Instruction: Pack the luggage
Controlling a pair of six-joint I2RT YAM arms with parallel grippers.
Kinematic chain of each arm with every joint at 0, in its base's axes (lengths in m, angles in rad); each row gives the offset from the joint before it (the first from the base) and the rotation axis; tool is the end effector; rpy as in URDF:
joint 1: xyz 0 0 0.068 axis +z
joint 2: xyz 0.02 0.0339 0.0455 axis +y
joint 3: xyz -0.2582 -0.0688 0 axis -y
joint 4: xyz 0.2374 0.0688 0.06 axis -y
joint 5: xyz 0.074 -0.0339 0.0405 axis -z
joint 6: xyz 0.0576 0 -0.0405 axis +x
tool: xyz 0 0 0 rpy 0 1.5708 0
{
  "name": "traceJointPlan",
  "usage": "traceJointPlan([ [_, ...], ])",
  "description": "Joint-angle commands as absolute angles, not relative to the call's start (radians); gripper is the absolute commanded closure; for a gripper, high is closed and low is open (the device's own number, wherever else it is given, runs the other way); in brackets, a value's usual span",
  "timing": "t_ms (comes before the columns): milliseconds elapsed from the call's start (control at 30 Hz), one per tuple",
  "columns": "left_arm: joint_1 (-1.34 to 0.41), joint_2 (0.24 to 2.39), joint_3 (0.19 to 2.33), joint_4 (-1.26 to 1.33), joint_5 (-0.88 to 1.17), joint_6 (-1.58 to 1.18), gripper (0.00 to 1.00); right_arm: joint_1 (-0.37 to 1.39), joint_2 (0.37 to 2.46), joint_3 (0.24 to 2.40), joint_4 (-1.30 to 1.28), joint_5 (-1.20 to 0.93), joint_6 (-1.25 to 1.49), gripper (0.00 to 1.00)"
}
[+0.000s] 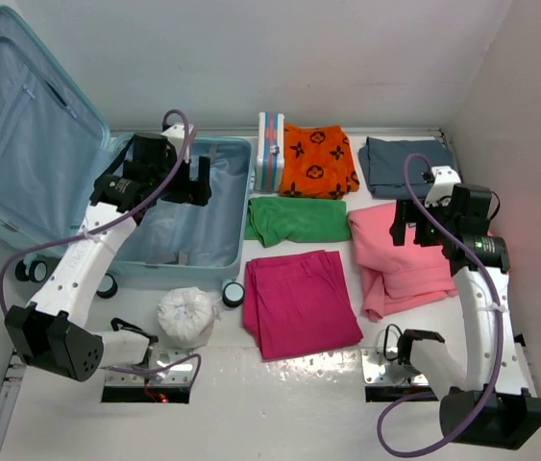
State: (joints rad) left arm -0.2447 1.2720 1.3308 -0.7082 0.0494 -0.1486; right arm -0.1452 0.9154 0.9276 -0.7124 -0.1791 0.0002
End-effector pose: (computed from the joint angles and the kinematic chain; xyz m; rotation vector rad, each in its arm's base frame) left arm 0.2731 -0.0711 0.3546 0.1346 2.2288 -0.2706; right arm 0.1986 -0.0187 0.2969 0.0700 2.2596 0.1262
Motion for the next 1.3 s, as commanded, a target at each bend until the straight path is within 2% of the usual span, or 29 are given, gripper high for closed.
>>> traceJointPlan([
  [0, -0.290, 1.232, 1.353, -0.643, 0.144, -0.191, 0.00, -0.166, 0.916, 0.936, -0.713, -0.095, 0.051, 0.00],
  [233, -0.573, 1.339, 1.313, -0.488, 0.245, -0.441, 0.10, -0.258, 0.936, 0.969, -0.752, -0.032, 0.094, 0.00],
  [267, -0.609, 1.348, 1.302, -0.398, 0.255, -0.465, 0.10, -0.267, 0.940, 0.979, -0.752, -0.008, 0.103, 0.00],
  [400, -0.799, 1.446, 1.281, -0.208, 0.173, -0.613, 0.11, -0.357, 0.995, 1.005, -0.770, -0.009, 0.156, 0.00],
  [467, -0.876, 1.567, 1.353, -0.193, 0.135, -0.624, 0.11, -0.379, 1.032, 1.022, -0.775, -0.044, 0.176, 0.01],
  [867, -0.977, 2.043, 1.549, 0.026, 0.236, -1.036, 0.11, -0.429, 1.281, 0.963, -0.649, -0.086, 0.109, 0.24],
  [1167, -0.997, 2.243, 1.661, 0.049, 0.218, -1.189, 0.11, -0.463, 1.471, 0.991, -0.583, -0.061, 0.109, 0.34],
  [1267, -0.997, 2.293, 1.661, 0.060, 0.218, -1.222, 0.11, -0.460, 1.543, 1.020, -0.591, -0.045, 0.098, 0.42],
])
